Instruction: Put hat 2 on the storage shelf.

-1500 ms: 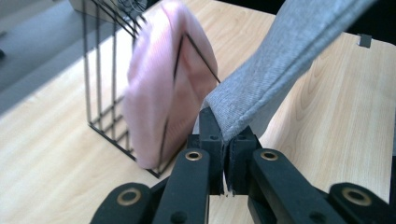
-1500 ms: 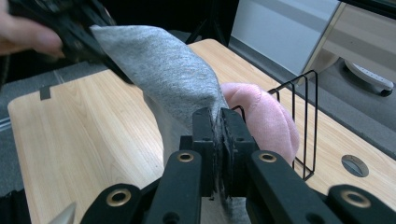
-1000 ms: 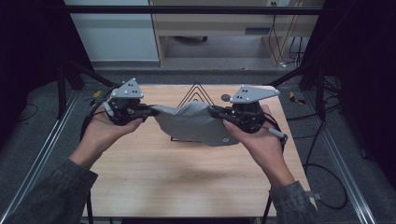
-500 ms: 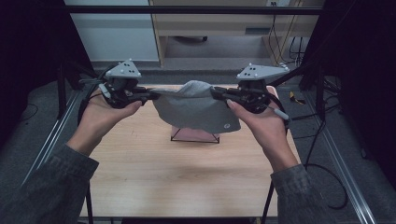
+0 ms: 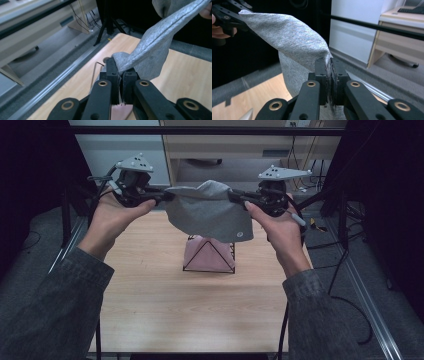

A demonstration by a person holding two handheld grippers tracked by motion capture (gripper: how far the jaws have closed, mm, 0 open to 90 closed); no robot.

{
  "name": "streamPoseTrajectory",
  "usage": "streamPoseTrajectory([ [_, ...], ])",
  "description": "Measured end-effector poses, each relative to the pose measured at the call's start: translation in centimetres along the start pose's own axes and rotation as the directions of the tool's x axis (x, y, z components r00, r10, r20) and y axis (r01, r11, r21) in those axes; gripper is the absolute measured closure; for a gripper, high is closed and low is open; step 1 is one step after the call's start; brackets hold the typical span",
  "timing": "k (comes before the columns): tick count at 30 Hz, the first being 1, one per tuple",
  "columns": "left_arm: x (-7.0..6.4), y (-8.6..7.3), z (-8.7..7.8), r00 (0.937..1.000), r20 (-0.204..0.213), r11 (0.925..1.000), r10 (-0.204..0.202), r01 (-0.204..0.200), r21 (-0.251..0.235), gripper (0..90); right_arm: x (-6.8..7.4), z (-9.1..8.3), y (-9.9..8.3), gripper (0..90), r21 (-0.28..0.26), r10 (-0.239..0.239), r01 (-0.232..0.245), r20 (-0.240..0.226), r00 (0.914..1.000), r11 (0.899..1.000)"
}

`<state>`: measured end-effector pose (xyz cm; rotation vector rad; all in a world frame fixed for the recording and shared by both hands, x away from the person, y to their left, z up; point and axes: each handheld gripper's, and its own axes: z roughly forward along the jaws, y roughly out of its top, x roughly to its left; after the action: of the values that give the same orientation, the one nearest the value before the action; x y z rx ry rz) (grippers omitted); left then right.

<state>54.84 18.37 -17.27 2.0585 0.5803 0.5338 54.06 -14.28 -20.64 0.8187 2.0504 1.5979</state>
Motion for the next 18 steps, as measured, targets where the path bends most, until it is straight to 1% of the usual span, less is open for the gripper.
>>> streamPoseTrajectory([
  [3,0.9,0.6,0.4,0.9994,-0.034,0.9999,-0.004,0.003,-0.013,86.8,-0.7,0.5,0.1,85.8,-0.013,-0.003,0.003,0.014,0.9999,1.0],
  [4,1.3,0.7,0.6,0.9988,-0.048,0.9998,-0.011,0.01,-0.017,86.8,-1.1,0.7,0.2,85.8,-0.026,-0.002,0.003,0.02,0.9998,1.0],
  [5,1.7,0.9,0.9,0.998,-0.061,0.9996,-0.017,0.016,-0.022,86.9,-1.9,1.2,0.2,85.8,-0.053,0.009,-0.007,0.031,0.9995,0.999],
  [6,1.8,1.0,1.1,0.9974,-0.07,0.9996,-0.018,0.016,-0.024,86.9,-1.9,1.2,0.2,85.8,-0.053,0.009,-0.007,0.031,0.9995,0.999],
  [8,2.1,1.2,1.6,0.9957,-0.092,0.9996,-0.012,0.009,-0.027,86.9,-2.5,1.5,0.1,85.8,-0.071,0.019,-0.016,0.035,0.9992,0.997],
  [9,2.3,1.2,2.2,0.9945,-0.103,0.9996,-0.015,0.013,-0.026,86.9,-3.1,2.1,-0.1,85.8,-0.07,0.026,-0.023,0.048,0.9985,0.997],
  [10,2.5,1.1,2.6,0.9929,-0.118,0.9997,-0.01,0.008,-0.023,86.9,-3.3,2.4,-0.2,85.8,-0.065,0.023,-0.019,0.053,0.9983,0.998],
  [11,2.5,1.1,2.6,0.9929,-0.118,0.9997,-0.01,0.008,-0.023,87.0,-3.3,2.4,-0.2,85.8,-0.065,0.023,-0.019,0.053,0.9983,0.998],
  [13,2.8,0.9,3.5,0.9911,-0.133,1.0,-0.001,0.0,-0.008,87.0,-3.8,3.1,-0.7,85.8,-0.058,0.019,-0.015,0.068,0.9975,0.998],
  [14,3.2,0.5,4.3,0.9914,-0.13,1.0,-0.008,0.007,-0.004,86.9,-4.4,3.8,-1.1,85.8,-0.05,0.023,-0.019,0.078,0.9967,0.999],
  [15,3.2,0.5,4.3,0.9914,-0.13,1.0,-0.008,0.007,-0.004,86.8,-4.4,3.8,-1.1,85.8,-0.05,0.023,-0.019,0.078,0.9967,0.999],
  [16,3.5,0.2,4.8,0.9912,-0.132,1.0,-0.007,0.007,-0.002,86.8,-4.7,4.1,-1.3,85.8,-0.045,0.028,-0.025,0.082,0.9963,0.999],
  [17,3.6,0.1,5.0,0.9908,-0.135,0.9999,-0.01,0.008,-0.012,86.7,-5.1,4.4,-1.6,85.8,-0.041,0.034,-0.031,0.083,0.996,0.999],
  [18,3.9,-0.2,5.5,0.9915,-0.128,0.9996,-0.021,0.019,-0.02,86.9,-5.3,4.6,-1.8,85.8,-0.041,0.038,-0.035,0.083,0.9958,0.999],
])
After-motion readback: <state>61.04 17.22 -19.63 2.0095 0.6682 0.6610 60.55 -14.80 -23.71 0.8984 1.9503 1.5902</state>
